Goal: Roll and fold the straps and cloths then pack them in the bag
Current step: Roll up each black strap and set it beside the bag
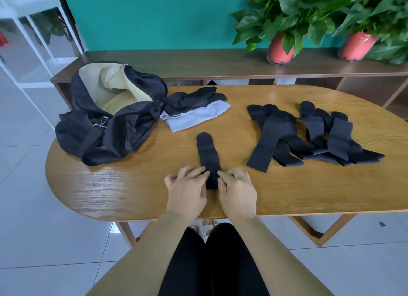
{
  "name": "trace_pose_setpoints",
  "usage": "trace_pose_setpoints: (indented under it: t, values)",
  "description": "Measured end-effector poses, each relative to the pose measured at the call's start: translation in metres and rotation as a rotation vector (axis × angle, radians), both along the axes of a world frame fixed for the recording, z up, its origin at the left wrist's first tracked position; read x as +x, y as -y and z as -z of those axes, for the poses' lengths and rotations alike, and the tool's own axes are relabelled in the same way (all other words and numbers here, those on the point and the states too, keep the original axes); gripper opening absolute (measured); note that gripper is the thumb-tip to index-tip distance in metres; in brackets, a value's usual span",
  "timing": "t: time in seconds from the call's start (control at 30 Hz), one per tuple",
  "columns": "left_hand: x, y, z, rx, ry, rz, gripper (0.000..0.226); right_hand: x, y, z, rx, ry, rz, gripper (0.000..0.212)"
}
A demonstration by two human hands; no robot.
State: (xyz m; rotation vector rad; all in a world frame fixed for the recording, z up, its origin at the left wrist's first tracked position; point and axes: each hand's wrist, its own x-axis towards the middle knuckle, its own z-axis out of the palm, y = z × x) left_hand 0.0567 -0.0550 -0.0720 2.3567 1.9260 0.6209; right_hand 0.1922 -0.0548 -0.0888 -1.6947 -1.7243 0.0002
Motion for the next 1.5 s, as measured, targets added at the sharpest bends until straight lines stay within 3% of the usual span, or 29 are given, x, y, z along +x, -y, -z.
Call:
trace_pose_setpoints:
  t: [0.17, 0.3, 0.47, 0.57, 0.67, 0.77, 0.9, 1.17, 1.33, 1.5]
  values:
    - [-0.01, 0.0, -0.012, -0.154, -0.058, 0.074, 0.047, 0.004, 0.005, -0.001, 0.019, 0.039, -0.051, 0.015]
    - [-0.023, 0.006, -0.011, -0.148, -0.036, 0.157, 0.049, 0.02, 0.022, -0.009, -0.018, 0.204, -0.235, 0.031]
    - [-0.03, 0.021, -0.015, -0.182, 0.053, 0.176, 0.077, 0.03, 0.035, -0.008, -0.045, 0.167, -0.348, 0.034]
    - [-0.025, 0.026, -0.014, -0.219, 0.101, 0.138, 0.063, 0.026, 0.035, -0.008, -0.115, -0.049, -0.288, 0.029]
    - [-0.016, 0.026, -0.013, -0.201, 0.197, 0.002, 0.013, 0.019, 0.031, -0.011, -0.209, -0.238, -0.194, 0.026]
    - [-0.006, 0.023, -0.014, -0.112, 0.185, -0.131, 0.023, 0.009, 0.024, -0.013, -0.189, -0.278, -0.101, 0.014]
    - [0.002, 0.014, -0.015, -0.094, 0.148, -0.212, 0.026, 0.005, 0.016, -0.015, -0.156, -0.286, -0.057, 0.016]
    - [0.005, 0.008, -0.014, -0.111, 0.077, -0.263, 0.037, -0.002, 0.005, -0.014, -0.146, -0.23, 0.002, 0.022]
    - [0.005, 0.006, -0.013, -0.159, 0.077, -0.262, 0.022, -0.005, 0.001, -0.01, -0.153, -0.166, 0.013, 0.017]
    - [0.002, 0.001, -0.01, -0.148, 0.118, -0.211, 0.037, -0.006, -0.002, -0.008, -0.155, -0.141, 0.013, 0.031]
